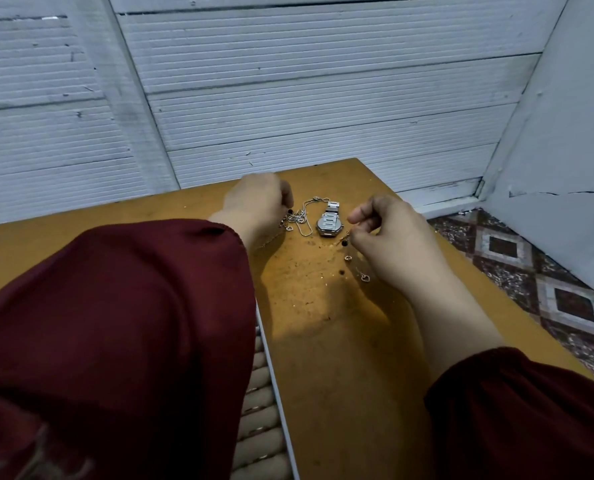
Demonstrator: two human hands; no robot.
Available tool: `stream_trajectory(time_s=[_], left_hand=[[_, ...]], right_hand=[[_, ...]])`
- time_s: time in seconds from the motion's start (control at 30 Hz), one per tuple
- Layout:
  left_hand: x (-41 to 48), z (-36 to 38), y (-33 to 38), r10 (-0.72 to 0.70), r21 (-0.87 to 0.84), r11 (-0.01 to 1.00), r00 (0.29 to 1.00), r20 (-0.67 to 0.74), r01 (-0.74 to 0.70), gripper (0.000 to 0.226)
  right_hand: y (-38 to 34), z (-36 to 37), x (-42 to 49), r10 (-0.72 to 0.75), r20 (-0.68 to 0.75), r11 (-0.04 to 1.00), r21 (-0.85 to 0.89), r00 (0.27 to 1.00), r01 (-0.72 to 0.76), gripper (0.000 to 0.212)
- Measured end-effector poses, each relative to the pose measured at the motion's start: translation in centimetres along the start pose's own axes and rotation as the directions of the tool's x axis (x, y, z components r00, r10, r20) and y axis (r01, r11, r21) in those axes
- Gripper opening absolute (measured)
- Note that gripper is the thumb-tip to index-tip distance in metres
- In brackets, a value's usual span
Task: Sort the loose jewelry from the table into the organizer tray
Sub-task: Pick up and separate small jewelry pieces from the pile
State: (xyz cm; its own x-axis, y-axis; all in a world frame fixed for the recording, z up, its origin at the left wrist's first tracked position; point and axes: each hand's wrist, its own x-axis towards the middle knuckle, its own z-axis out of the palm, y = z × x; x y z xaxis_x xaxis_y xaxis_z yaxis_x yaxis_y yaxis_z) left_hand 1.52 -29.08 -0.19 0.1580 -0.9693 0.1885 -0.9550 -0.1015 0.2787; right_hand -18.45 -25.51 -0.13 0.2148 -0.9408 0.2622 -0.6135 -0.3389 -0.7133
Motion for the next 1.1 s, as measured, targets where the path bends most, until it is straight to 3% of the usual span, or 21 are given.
stream_trajectory(time_s=[0.2,0.4,0.6,0.77,1.1], left_hand=[[0.9,1.1,-0.5,-0.020,0.005,1.000,0.998,0.054,0.019,0.024],[1.0,1.2,-0.4,-0.031,0.007,1.000,0.994,0.105,0.031,0.001],[0.6,0.2,-1.1,-0.112,-0.064,0.990,0.981,0.161,0.124,0.012],[0.0,-0.4,-1.5,-0.198,-0.232,0.945,0.969,0.147,0.229,0.015],[-0.5,-1.8,-1.2,-0.225,-0.528,0.798,0.957,0.186,0.290,0.013]], right_hand=[[0.1,0.3,0.0,-0.004,0.006,1.000,0.014,1.000,0.004,0.016],[0.6,0.5,0.2,-0.006,0.015,1.000,0.011,1.000,0.006,0.017],[0.7,0.5,0.2,0.003,0.023,1.000,0.010,1.000,-0.004,0.022],[0.6,0.6,0.2,0.010,0.016,1.000,0.021,1.000,-0.010,0.021],[0.4,0.7,0.1,0.013,-0.006,0.999,0.049,1.000,-0.013,0.017]])
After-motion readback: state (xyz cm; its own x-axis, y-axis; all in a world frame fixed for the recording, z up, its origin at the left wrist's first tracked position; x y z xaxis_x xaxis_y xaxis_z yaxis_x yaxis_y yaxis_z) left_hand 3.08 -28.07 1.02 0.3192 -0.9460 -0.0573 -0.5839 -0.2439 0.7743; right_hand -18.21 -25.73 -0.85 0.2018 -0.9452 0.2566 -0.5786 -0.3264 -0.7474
